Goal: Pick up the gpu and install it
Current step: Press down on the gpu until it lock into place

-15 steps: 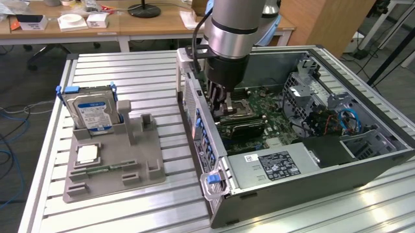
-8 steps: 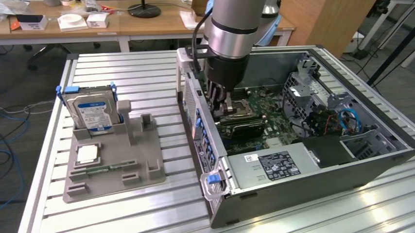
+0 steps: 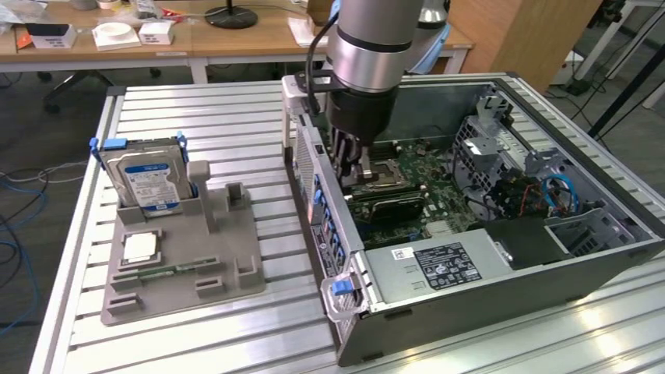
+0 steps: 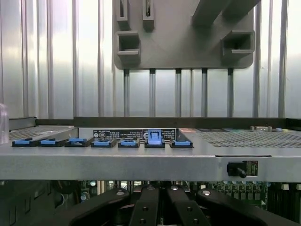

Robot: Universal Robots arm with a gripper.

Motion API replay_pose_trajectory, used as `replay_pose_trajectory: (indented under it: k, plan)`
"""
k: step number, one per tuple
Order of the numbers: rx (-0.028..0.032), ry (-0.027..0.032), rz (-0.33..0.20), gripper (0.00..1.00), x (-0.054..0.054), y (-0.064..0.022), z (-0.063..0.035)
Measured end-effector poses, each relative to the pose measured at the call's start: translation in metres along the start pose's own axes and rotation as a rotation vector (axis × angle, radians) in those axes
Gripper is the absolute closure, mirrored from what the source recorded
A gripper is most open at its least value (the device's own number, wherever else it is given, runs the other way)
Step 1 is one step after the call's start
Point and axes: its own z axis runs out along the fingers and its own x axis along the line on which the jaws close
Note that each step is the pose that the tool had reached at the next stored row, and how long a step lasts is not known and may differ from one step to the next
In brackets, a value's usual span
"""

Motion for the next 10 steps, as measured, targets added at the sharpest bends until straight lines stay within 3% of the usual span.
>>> replay_pose_trajectory:
  k: [10]
  plan:
    - [0.0000, -0.0001, 0.000, 0.89, 0.0000, 0.0019, 0.0015]
